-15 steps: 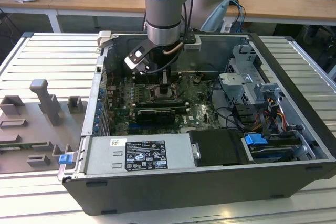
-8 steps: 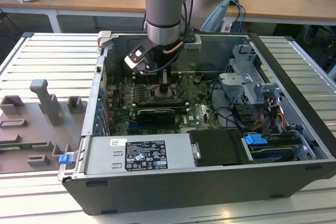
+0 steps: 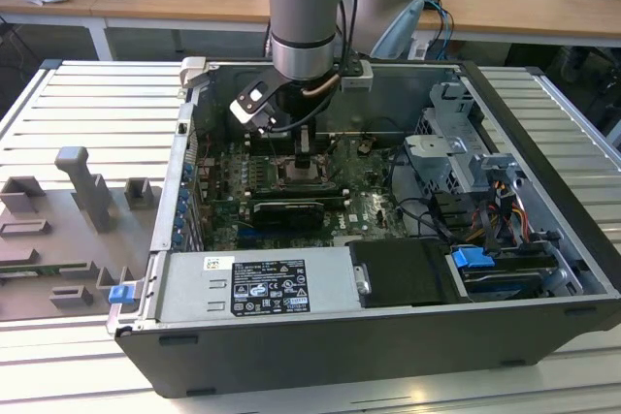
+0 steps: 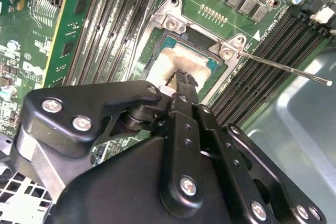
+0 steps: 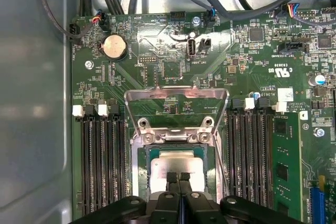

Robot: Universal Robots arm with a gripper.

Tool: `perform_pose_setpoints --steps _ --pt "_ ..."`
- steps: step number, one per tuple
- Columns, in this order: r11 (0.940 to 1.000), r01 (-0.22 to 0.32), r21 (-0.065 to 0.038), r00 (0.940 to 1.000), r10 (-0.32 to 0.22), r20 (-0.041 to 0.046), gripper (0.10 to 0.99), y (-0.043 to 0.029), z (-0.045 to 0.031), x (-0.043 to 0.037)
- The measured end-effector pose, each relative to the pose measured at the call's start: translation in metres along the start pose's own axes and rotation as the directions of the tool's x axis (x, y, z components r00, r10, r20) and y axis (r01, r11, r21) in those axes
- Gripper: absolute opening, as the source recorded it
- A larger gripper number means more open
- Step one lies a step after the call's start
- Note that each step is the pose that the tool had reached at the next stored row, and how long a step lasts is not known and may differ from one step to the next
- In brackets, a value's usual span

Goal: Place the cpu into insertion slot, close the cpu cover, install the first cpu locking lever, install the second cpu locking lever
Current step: 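Close the cpu cover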

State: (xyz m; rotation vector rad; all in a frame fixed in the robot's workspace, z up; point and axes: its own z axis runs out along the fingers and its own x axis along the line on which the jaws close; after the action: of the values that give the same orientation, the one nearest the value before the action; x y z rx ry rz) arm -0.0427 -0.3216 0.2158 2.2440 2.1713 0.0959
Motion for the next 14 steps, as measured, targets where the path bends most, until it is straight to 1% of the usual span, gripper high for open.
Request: perform_pose_setpoints --steps 4,7,9,14 --pt "1.0000 0.000 0.000 1.0000 0.000 -0.0001 0.106 0.0004 -0.0069 0.0002" --pt "1.0000 0.000 0.000 1.0000 0.000 -0.0002 0.106 0.0013 -0.0070 0.0002" --pt "1.0000 0.000 0.000 1.0000 0.000 -0.0003 0.106 0.0050 -0.0074 0.0002" --pt "1.0000 0.000 0.000 1.0000 0.000 -0.0002 0.106 0.0055 -0.0159 0.0005"
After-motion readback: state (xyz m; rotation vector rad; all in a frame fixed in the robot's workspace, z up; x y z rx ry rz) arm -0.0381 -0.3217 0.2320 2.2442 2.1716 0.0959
